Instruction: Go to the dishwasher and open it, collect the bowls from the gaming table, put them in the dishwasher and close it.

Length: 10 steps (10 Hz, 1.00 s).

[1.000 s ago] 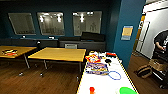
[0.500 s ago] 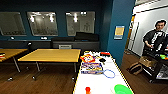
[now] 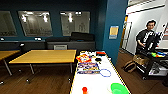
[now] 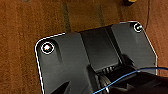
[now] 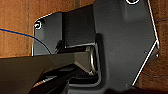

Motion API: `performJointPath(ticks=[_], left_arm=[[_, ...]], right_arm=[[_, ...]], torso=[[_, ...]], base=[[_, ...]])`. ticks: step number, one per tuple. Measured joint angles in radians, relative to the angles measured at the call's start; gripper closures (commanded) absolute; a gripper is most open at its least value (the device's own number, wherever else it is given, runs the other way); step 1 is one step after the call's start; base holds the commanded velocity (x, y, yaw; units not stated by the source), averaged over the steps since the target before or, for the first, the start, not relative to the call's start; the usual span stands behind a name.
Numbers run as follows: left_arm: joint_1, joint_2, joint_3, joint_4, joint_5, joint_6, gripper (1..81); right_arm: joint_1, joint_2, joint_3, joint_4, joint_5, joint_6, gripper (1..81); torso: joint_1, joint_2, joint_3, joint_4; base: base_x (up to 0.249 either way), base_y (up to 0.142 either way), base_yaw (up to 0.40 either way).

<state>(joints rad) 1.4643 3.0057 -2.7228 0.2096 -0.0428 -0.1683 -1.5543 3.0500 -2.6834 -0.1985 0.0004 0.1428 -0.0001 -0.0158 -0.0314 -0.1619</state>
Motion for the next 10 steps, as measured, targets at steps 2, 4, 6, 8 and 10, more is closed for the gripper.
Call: performJointPath(ticks=[2, 4, 6, 8, 10], left_arm=[[0.006, 0.001, 0.000, 0.000, 0.002, 0.000, 1.0], [0.007, 0.003, 0.000, 0.000, 0.001, 0.000, 1.0], [0.007, 0.003, 0.000, 0.000, 0.001, 0.000, 1.0], [0.008, 0.003, 0.000, 0.000, 0.001, 0.000, 1.0], [0.014, 0.005, 0.000, 0.000, 0.002, 0.000, 1.0]], right_arm=[[0.003, -0.001, 0.000, 0.001, 0.004, 0.000, 1.0], [0.003, -0.005, 0.000, 0.002, 0.003, 0.000, 1.0], [0.003, -0.005, 0.000, 0.002, 0.003, 0.000, 1.0], [0.001, -0.005, 0.000, 0.002, 0.003, 0.000, 1.0], [-0.008, -0.006, 0.000, 0.002, 0.000, 0.000, 1.0]], torso=[[0.000, 0.000, 0.000, 0.000], [0.000, 0.000, 0.000, 0.000], [0.000, 0.000, 0.000, 0.000], [0.000, 0.000, 0.000, 0.000], [-0.001, -0.001, 0.000, 0.000]], base=[[0.000, 0.000, 0.000], [0.000, 0.000, 0.000], [0.000, 0.000, 0.000], [0.081, 0.000, 0.000], [0.101, 0.000, 0.000]])
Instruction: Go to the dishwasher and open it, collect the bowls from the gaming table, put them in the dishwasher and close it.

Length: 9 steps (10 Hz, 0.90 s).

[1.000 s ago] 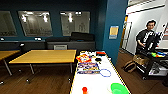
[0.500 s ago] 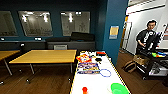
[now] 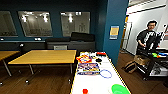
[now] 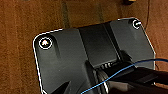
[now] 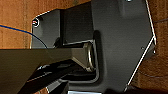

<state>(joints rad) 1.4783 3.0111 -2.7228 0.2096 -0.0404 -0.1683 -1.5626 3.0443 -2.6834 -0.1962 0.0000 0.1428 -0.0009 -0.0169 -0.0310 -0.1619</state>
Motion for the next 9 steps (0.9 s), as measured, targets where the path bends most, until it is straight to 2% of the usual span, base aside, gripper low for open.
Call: performJointPath(ticks=[4, 6, 7, 9], left_arm=[[-0.007, 0.000, 0.000, 0.000, -0.003, 0.000, 1.0], [-0.019, -0.001, 0.000, 0.000, -0.006, 0.000, 1.0], [-0.021, 0.000, 0.000, 0.000, -0.008, 0.000, 1.0], [-0.003, 0.000, 0.000, 0.000, 0.002, 0.000, 1.0]], right_arm=[[0.009, 0.000, 0.000, 0.001, 0.006, 0.000, 1.0], [0.014, -0.001, 0.001, 0.001, 0.027, 0.000, 1.0], [0.012, -0.011, 0.018, 0.002, 0.054, 0.000, 1.0], [-0.003, -0.062, 0.087, 0.003, 0.060, 0.001, 1.0]], torso=[[0.001, 0.000, 0.000, 0.000], [0.003, 0.001, 0.000, 0.000], [0.003, 0.001, 0.000, 0.000], [0.002, 0.001, 0.000, 0.000]], base=[[0.102, 0.000, 0.000], [0.000, 0.000, 0.000], [0.000, 0.000, 0.000], [0.000, 0.000, 0.000]])
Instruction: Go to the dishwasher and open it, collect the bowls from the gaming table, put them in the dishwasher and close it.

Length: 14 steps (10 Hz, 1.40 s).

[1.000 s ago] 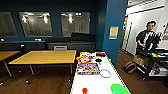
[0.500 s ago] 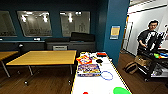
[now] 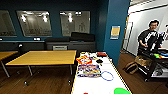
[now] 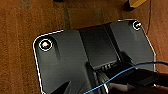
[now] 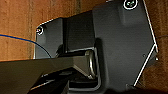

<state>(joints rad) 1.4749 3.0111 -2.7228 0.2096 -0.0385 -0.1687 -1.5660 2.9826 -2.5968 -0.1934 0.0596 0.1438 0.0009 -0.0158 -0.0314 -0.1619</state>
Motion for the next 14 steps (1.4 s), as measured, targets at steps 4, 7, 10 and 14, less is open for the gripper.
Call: performJointPath(ticks=[4, 7, 10, 14], left_arm=[[-0.006, 0.000, 0.000, 0.000, 0.002, 0.000, 1.0], [-0.006, 0.000, 0.000, 0.000, -0.004, 0.000, 1.0], [-0.006, 0.000, 0.000, 0.000, -0.007, 0.000, 1.0], [-0.006, 0.000, 0.000, 0.000, -0.007, 0.000, 1.0]], right_arm=[[0.020, -0.166, 0.308, 0.003, 0.038, 0.016, 1.0], [0.054, -0.386, 0.570, 0.008, 0.063, 0.083, 1.0], [0.106, -0.583, 0.844, 0.026, 0.071, 0.132, 1.0], [0.230, -0.846, 1.097, 0.096, 0.078, 0.172, 1.0]], torso=[[0.000, 0.000, 0.000, 0.000], [0.000, 0.000, 0.000, 0.000], [0.000, 0.000, 0.000, 0.000], [0.000, 0.000, -0.012, 0.000]], base=[[0.000, 0.000, 0.000], [0.000, 0.000, 0.000], [0.000, 0.000, 0.000], [0.000, 0.000, 0.000]])
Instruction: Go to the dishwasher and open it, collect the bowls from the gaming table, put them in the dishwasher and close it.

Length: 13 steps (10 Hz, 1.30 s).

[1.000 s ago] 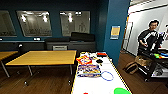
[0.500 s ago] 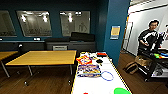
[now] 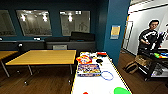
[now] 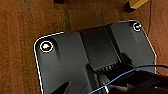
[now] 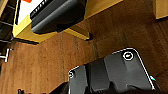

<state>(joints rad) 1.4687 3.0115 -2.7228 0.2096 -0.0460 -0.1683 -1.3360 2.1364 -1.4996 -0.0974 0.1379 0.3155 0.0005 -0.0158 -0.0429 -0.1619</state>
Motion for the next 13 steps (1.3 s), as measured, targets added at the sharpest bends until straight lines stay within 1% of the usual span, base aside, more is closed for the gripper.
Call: performJointPath(ticks=[2, 3, 5, 6, 7, 8, 9, 10, 11, 12, 13], left_arm=[[-0.001, 0.000, 0.000, 0.000, -0.001, 0.000, 1.0], [-0.006, 0.000, 0.000, 0.000, -0.001, 0.000, 1.0], [-0.017, 0.000, 0.000, 0.000, -0.006, 0.000, 1.0], [-0.018, 0.000, 0.000, 0.000, -0.007, 0.000, 1.0], [-0.023, 0.000, 0.000, 0.000, -0.008, 0.000, 1.0], [-0.021, 0.000, 0.000, 0.000, -0.007, 0.000, 1.0], [-0.021, 0.000, 0.000, 0.000, -0.012, 0.000, 1.0], [-0.016, -0.001, 0.000, 0.000, -0.032, 0.000, 1.0], [-0.010, -0.007, 0.004, 0.000, -0.068, 0.000, 1.0], [-0.005, -0.024, 0.024, 0.000, -0.100, 0.000, 1.0], [0.000, -0.049, 0.057, 0.000, -0.117, 0.000, 1.0]], right_arm=[[0.079, -0.091, 0.110, 0.037, 0.000, 0.011, 1.0], [0.116, -0.130, 0.141, 0.055, 0.000, 0.016, 1.0], [0.177, -0.165, 0.172, 0.099, -0.013, 0.021, 1.0], [0.207, -0.167, 0.173, 0.116, -0.036, 0.023, 1.0], [0.230, -0.169, 0.177, 0.130, -0.042, 0.023, 1.0], [0.257, -0.178, 0.178, 0.158, -0.087, 0.024, 1.0], [0.299, -0.181, 0.176, 0.176, -0.116, 0.024, 1.0], [0.351, -0.181, 0.168, 0.194, -0.152, 0.025, 1.0], [0.393, -0.183, 0.155, 0.210, -0.186, 0.025, 1.0], [0.434, -0.183, 0.135, 0.228, -0.226, 0.026, 1.0], [0.476, -0.182, 0.106, 0.254, -0.270, 0.026, 1.0]], torso=[[0.000, 0.000, -0.048, 0.000], [0.000, 0.000, -0.081, 0.000], [0.001, 0.000, -0.139, 0.000], [0.001, 0.001, -0.146, 0.000], [0.001, 0.001, -0.155, 0.000], [0.001, 0.001, -0.154, 0.000], [0.001, 0.001, -0.153, 0.000], [0.001, 0.001, -0.153, 0.000], [0.001, 0.001, -0.154, 0.000], [0.001, 0.001, -0.154, 0.000], [0.001, 0.001, -0.154, 0.000]], base=[[0.000, 0.000, 0.000], [0.000, 0.000, 0.000], [0.000, 0.000, 0.000], [0.000, 0.000, 0.000], [0.000, 0.000, 0.000], [0.000, 0.000, 0.000], [0.000, 0.000, 0.000], [0.000, 0.000, 0.000], [0.000, 0.000, 0.000], [0.000, 0.000, 0.000], [0.000, 0.000, 0.000]])
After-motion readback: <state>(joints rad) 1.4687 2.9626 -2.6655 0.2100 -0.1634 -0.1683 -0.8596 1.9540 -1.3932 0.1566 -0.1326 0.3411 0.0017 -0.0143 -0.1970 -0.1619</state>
